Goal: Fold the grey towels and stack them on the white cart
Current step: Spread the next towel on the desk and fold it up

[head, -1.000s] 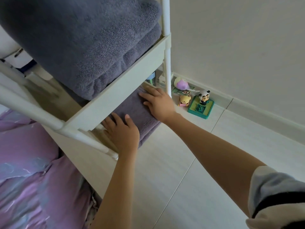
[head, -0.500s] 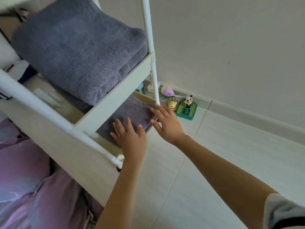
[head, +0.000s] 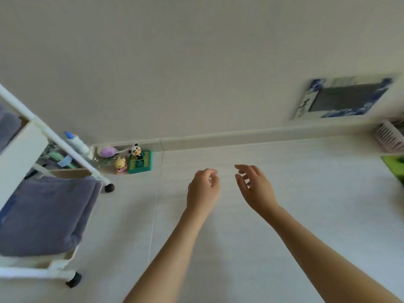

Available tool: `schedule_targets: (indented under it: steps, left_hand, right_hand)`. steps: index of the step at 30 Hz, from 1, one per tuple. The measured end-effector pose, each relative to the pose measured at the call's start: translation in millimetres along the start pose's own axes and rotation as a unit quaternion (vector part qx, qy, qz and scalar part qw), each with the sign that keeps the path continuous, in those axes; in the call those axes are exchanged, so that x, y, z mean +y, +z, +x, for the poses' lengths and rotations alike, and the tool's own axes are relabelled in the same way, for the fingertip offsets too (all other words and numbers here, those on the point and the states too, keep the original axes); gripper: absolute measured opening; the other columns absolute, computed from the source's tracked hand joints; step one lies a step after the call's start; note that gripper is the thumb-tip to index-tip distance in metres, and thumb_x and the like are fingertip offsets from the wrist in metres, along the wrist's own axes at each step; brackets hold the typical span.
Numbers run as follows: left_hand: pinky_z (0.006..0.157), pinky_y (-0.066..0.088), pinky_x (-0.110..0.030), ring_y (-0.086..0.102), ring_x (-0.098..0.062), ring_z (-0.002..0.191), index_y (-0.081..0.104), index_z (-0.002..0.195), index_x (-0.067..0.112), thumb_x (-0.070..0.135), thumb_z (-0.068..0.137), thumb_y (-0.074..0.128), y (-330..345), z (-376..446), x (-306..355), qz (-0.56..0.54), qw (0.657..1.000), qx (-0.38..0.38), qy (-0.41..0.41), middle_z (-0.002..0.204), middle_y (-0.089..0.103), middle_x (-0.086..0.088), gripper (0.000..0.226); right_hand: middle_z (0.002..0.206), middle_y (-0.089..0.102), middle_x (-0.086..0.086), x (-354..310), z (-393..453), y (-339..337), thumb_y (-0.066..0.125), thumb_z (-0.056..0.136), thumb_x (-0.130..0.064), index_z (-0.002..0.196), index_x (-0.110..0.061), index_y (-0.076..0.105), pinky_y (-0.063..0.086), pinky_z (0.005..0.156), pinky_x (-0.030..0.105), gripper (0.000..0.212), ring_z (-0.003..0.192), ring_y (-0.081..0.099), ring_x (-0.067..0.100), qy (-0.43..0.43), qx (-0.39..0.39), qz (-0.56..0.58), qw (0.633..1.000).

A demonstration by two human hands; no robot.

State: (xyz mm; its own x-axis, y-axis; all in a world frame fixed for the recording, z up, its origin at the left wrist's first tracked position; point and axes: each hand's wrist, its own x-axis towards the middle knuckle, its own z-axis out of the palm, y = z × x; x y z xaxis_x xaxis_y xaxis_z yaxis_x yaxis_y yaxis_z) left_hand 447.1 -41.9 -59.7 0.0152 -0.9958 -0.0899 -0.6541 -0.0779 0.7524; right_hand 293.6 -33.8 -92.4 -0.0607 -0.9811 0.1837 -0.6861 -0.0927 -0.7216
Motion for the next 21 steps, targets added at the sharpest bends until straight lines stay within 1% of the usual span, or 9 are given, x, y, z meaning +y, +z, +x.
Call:
schedule_targets:
  steps: [3, 4, 6, 8, 12, 14, 16, 18, 21]
  left_hand:
    - [0.089, 0.043, -0.025, 0.059, -0.017, 0.104, 0.063, 0.113, 0.018, 0.021, 0.095, 0.042, 43.7, -7.1, 30.6, -0.005, 0.998, -0.054, 0.009, 0.118, 0.059, -0.001, 0.028]
    - [0.087, 0.042, -0.023, 0.059, -0.017, 0.103, 0.063, 0.113, 0.018, 0.021, 0.095, 0.042, 73.7, -13.7, 55.6, -0.002, 0.997, -0.077, 0.022, 0.118, 0.059, -0.001, 0.028]
    - [0.082, 0.039, -0.02, 0.058, -0.014, 0.099, 0.064, 0.112, 0.017, 0.02, 0.095, 0.042, 109.1, -20.4, 79.8, -0.007, 0.994, -0.107, 0.022, 0.119, 0.06, -0.001, 0.027]
    - [0.078, 0.036, -0.018, 0.055, -0.01, 0.094, 0.064, 0.111, 0.017, 0.02, 0.095, 0.042, 148.8, -29.7, 110.8, -0.009, 0.99, -0.138, 0.028, 0.119, 0.061, -0.001, 0.027]
    - [0.075, 0.036, -0.018, 0.056, -0.012, 0.095, 0.064, 0.109, 0.017, 0.02, 0.095, 0.041, 217.9, -47.9, 167.9, -0.014, 0.981, -0.188, 0.039, 0.116, 0.062, 0.001, 0.027]
    - [0.074, 0.035, -0.018, 0.056, -0.013, 0.095, 0.064, 0.109, 0.015, 0.02, 0.095, 0.041, 242.3, -55.9, 189.4, -0.013, 0.977, -0.207, 0.048, 0.114, 0.063, 0.0, 0.028]
    - [0.072, 0.035, -0.018, 0.057, -0.017, 0.099, 0.065, 0.11, 0.013, 0.02, 0.095, 0.041, 270.4, -64.4, 211.7, -0.007, 0.972, -0.226, 0.06, 0.113, 0.064, -0.001, 0.028]
    - [0.074, 0.038, -0.02, 0.058, -0.02, 0.102, 0.065, 0.11, 0.012, 0.02, 0.096, 0.041, 294.4, -73.6, 228.3, -0.004, 0.966, -0.251, 0.065, 0.113, 0.064, -0.003, 0.029]
    - [0.083, 0.045, -0.027, 0.058, -0.025, 0.103, 0.064, 0.11, 0.013, 0.023, 0.096, 0.041, 326.4, -84.8, 249.3, 0.01, 0.955, -0.291, 0.062, 0.11, 0.066, -0.006, 0.029]
  right_hand:
    - [0.11, 0.059, -0.003, 35.9, -19.5, -41.2, 0.052, 0.093, -0.022, 0.12, -0.019, 0.059, 0.051, 0.077, 0.031, 0.028, 0.084, 0.057, 0.008, 0.047, 0.037, 0.001, 0.998]
    - [0.109, 0.058, -0.003, 59.0, -33.0, -72.7, 0.052, 0.093, -0.022, 0.12, -0.019, 0.059, 0.051, 0.076, 0.03, 0.028, 0.082, 0.057, 0.008, 0.071, 0.056, 0.001, 0.996]
    - [0.107, 0.058, -0.004, 87.2, -48.9, -103.5, 0.052, 0.093, -0.021, 0.119, -0.019, 0.059, 0.051, 0.075, 0.031, 0.027, 0.082, 0.058, 0.008, 0.096, 0.079, -0.003, 0.992]
    - [0.107, 0.059, -0.001, 118.4, -65.1, -140.6, 0.053, 0.092, -0.018, 0.117, -0.016, 0.061, 0.051, 0.075, 0.031, 0.026, 0.079, 0.058, 0.009, 0.116, 0.099, -0.007, 0.988]
    - [0.107, 0.06, 0.005, 173.7, -90.5, -204.8, 0.055, 0.091, -0.016, 0.114, -0.013, 0.062, 0.049, 0.074, 0.03, 0.024, 0.076, 0.054, 0.009, 0.16, 0.145, -0.029, 0.976]
    - [0.107, 0.06, 0.004, 192.6, -101.1, -228.0, 0.054, 0.092, -0.018, 0.115, -0.014, 0.062, 0.044, 0.073, 0.026, 0.025, 0.079, 0.055, 0.011, 0.189, 0.163, -0.044, 0.967]
    - [0.109, 0.06, 0.006, 215.0, -114.2, -252.6, 0.056, 0.091, -0.019, 0.115, -0.012, 0.062, 0.043, 0.075, 0.027, 0.026, 0.088, 0.057, 0.018, 0.214, 0.185, -0.065, 0.957]
    - [0.109, 0.06, 0.011, 234.5, -125.3, -271.5, 0.059, 0.089, -0.018, 0.115, -0.009, 0.062, 0.044, 0.081, 0.034, 0.028, 0.099, 0.055, 0.028, 0.242, 0.213, -0.099, 0.941]
    - [0.113, 0.058, 0.016, 259.3, -140.4, -295.0, 0.066, 0.084, -0.018, 0.115, -0.007, 0.062, 0.04, 0.09, 0.043, 0.033, 0.105, 0.049, 0.038, 0.287, 0.272, -0.159, 0.905]
